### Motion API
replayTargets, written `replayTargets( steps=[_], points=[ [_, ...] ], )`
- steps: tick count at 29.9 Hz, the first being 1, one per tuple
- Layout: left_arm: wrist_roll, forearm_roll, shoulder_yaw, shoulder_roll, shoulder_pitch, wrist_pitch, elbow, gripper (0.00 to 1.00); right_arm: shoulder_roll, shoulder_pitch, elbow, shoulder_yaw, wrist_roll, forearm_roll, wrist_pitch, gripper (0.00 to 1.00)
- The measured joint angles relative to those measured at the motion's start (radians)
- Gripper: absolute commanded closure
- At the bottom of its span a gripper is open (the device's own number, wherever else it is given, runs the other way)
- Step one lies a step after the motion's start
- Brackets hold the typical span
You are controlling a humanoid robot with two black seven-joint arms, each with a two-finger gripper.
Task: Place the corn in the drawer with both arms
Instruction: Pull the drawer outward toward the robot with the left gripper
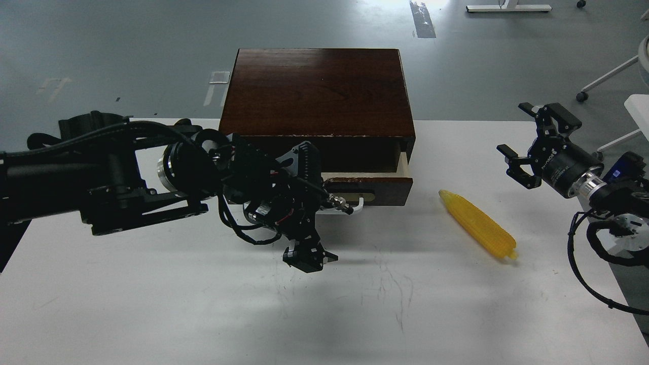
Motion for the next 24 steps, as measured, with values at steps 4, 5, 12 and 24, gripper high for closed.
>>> replayTargets(
  steps=[4,5,12,24],
  points=[
    [0.0,0.003,0.002,0.01,0.0,0.0,-0.013,0.01,0.0,0.0,0.0,0.0,0.0,0.0,0.0,0.0],
    [0.0,0.003,0.003,0.011,0.0,0.0,-0.014,0.01,0.0,0.0,0.0,0.0,0.0,0.0,0.0,0.0],
    [0.001,0.017,0.005,0.01,-0.008,-0.001,-0.012,0.01,-0.005,-0.001,0.0,0.0,0.0,0.0,0.0,0.0],
    [0.001,0.024,0.002,0.011,-0.07,-0.001,-0.031,0.01,-0.009,-0.002,0.002,0.0,0.0,0.0,0.0,0.0]
  ],
)
